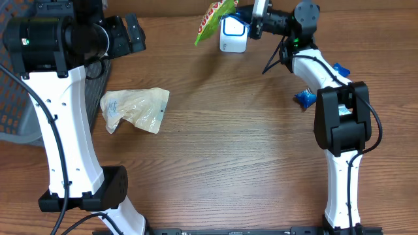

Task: Scan the item barcode
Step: 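Hold the green snack bag in front of the scanner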

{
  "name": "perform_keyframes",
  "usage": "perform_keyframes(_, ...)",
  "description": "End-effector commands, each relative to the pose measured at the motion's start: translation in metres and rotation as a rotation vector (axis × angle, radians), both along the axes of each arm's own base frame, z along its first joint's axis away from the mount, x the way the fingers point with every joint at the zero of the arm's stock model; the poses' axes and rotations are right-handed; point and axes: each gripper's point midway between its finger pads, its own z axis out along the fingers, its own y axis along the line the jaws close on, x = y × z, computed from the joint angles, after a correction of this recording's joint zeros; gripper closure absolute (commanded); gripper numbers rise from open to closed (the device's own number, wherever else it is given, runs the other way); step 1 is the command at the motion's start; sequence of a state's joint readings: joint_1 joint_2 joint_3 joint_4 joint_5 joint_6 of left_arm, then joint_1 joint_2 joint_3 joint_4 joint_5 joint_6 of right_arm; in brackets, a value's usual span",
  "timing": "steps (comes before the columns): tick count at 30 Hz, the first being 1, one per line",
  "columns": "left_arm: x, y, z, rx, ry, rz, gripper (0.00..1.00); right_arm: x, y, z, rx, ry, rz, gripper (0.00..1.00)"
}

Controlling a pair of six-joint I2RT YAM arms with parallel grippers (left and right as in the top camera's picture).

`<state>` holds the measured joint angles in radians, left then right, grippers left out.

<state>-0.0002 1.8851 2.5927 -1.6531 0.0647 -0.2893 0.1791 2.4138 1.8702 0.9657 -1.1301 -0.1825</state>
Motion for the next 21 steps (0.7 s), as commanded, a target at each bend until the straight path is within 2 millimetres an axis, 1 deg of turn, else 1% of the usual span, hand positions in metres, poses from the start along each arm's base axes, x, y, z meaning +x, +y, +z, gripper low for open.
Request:
perform_keyframes(1, -0.001, -0.004, 0.006, -0.013, -0.020, 0.001, 0.00, 0.001, -0.020, 0.025, 0.100, 0.222, 0.044, 0.96)
perform_keyframes(4, -0.001, -0.004, 0.006, -0.013, -0.020, 0.000, 0.00, -0.008, -0.039, 0.042, 0.170, 0.372, 0.108, 0.96)
perform_keyframes(6, -0.001, -0.004, 0.006, -0.013, -0.020, 0.000, 0.00, -0.013, -0.049, 0.045, 0.189, 0.486, 0.153, 0.96)
perform_keyframes(8, -0.001, -0.004, 0.006, -0.013, -0.020, 0.001, 0.00, -0.019, -0.055, 0.041, 0.169, 0.618, 0.200, 0.96)
perform_keyframes(10, -0.001, -0.004, 0.006, -0.013, -0.020, 0.001, 0.00, -0.025, -0.054, 0.032, 0.114, 0.674, 0.231, 0.96)
perform_keyframes(13, -0.001, -0.004, 0.006, -0.014, -0.020, 0.000, 0.00, -0.038, -0.048, 0.018, 0.013, 0.708, 0.279, 0.96)
perform_keyframes(15, -0.001, -0.004, 0.006, -0.013, -0.020, 0.000, 0.00, -0.046, -0.038, 0.014, -0.024, 0.747, 0.313, 0.96)
perform_keyframes(21, -0.001, -0.004, 0.006, -0.013, -0.020, 0.000, 0.00, -0.073, 0.002, 0.005, -0.118, 0.751, 0.413, 0.96)
